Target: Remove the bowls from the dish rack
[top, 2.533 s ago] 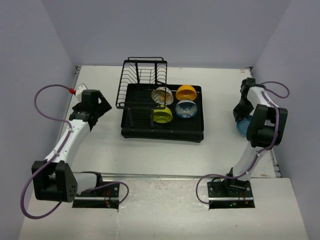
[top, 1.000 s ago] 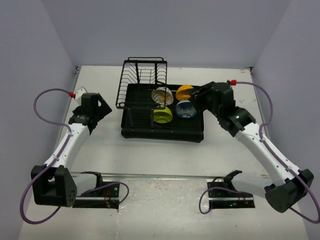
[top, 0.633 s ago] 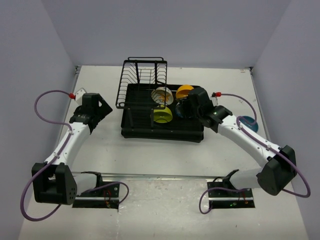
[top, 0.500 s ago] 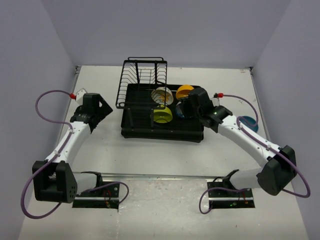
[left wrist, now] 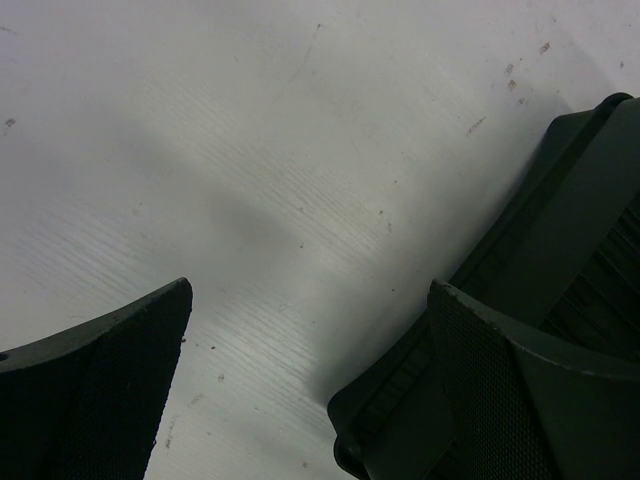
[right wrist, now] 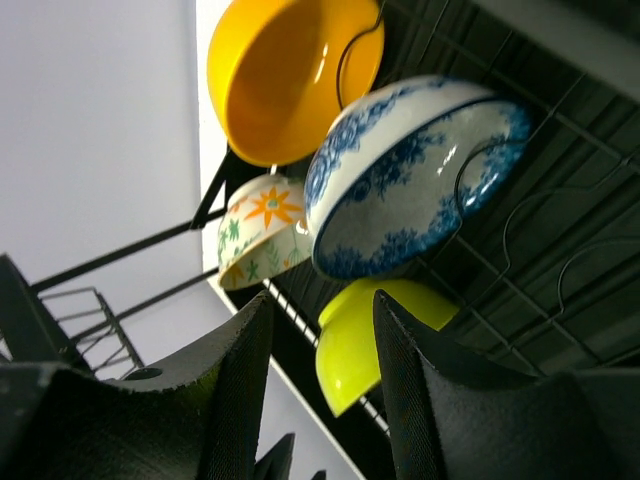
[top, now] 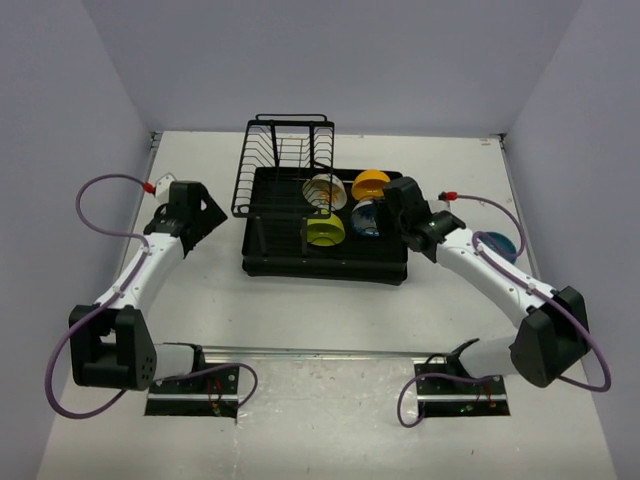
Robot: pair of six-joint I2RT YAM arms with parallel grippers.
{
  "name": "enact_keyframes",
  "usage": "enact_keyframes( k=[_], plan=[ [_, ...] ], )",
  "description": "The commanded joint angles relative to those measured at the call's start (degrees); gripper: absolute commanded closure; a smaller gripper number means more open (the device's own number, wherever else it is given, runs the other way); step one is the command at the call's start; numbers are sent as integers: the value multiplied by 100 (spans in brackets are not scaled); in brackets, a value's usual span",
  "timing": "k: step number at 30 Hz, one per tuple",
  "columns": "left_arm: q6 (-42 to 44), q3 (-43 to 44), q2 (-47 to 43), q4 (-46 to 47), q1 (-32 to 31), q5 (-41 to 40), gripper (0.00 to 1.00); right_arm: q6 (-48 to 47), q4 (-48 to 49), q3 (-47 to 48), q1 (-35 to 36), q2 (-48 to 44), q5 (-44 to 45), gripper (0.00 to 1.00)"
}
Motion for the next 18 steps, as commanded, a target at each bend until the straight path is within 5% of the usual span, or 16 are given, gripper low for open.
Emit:
enact_keyframes(
  k=[1,18],
  plan=[
    [-35,318,82,-69,10,-158,0,-165,31,121,-155,160,150,55],
    [18,433,196,-43,28,-228,0,-815,470,701,-709,969,-369,55]
  ],
)
